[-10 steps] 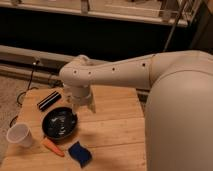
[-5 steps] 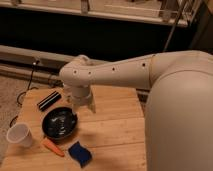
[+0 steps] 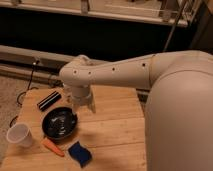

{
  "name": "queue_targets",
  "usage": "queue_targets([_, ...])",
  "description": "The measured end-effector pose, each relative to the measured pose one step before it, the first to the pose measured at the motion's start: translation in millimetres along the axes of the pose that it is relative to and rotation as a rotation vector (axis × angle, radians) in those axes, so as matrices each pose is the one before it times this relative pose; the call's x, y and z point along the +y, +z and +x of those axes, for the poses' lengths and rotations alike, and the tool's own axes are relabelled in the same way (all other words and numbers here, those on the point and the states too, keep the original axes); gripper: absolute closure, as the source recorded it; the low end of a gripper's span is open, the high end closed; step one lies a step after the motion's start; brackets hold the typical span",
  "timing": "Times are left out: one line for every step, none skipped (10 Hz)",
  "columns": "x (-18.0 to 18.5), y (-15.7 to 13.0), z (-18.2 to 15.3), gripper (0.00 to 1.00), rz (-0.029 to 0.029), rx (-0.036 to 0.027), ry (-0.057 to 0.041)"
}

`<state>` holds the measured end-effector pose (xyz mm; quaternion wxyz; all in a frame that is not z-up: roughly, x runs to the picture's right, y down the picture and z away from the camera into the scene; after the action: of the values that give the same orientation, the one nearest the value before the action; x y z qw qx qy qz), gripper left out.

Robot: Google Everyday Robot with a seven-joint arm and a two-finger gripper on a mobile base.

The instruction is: Place the ceramic cup in the ceramic bowl

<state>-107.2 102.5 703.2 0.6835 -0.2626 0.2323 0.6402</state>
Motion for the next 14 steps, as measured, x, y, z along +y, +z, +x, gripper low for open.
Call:
queue_targets([0.00, -0.02, -0.03, 0.35, -0.00004, -0.00007, 0.00001])
queue_targets([-0.02, 0.01, 0.00, 0.35, 0.00003, 0.00001, 0.00000])
queue_targets([0.05, 0.00, -0.01, 0.35, -0.00003, -0.00002, -0.00010])
queue_targets([0.48, -0.37, -0.09, 0.35, -0.00050, -0.00063, -0.00255])
queue_targets([4.66, -3.40, 0.60, 0.35, -0.00303, -0.00653, -0.01939])
queue_targets([19.90, -8.18, 3.02, 0.35, -0.01353, -0.01322, -0.05399])
queue_targets([27.81, -9.77, 1.30, 0.35, -0.01261, -0.02230, -0.07707])
queue_targets([19.16, -7.28, -1.40, 0.35, -0.00314, -0.01424, -0.05838])
queue_targets([17.80, -4.53, -1.82, 0.35, -0.00045, -0.00739, -0.05209])
queue_targets([26.39, -4.27, -2.25, 0.35, -0.00460, -0.00264, -0.06892])
queue_targets([16.24, -1.30, -3.06, 0.35, -0.00040, -0.00107, -0.04601])
queue_targets([22.40, 2.36, -6.44, 0.35, -0.00159, 0.00341, -0.06455])
queue_targets([17.16, 4.46, -7.07, 0.35, -0.00405, 0.00325, -0.04812])
queue_targets([11.34, 4.04, -7.42, 0.35, -0.00498, 0.00041, -0.03435])
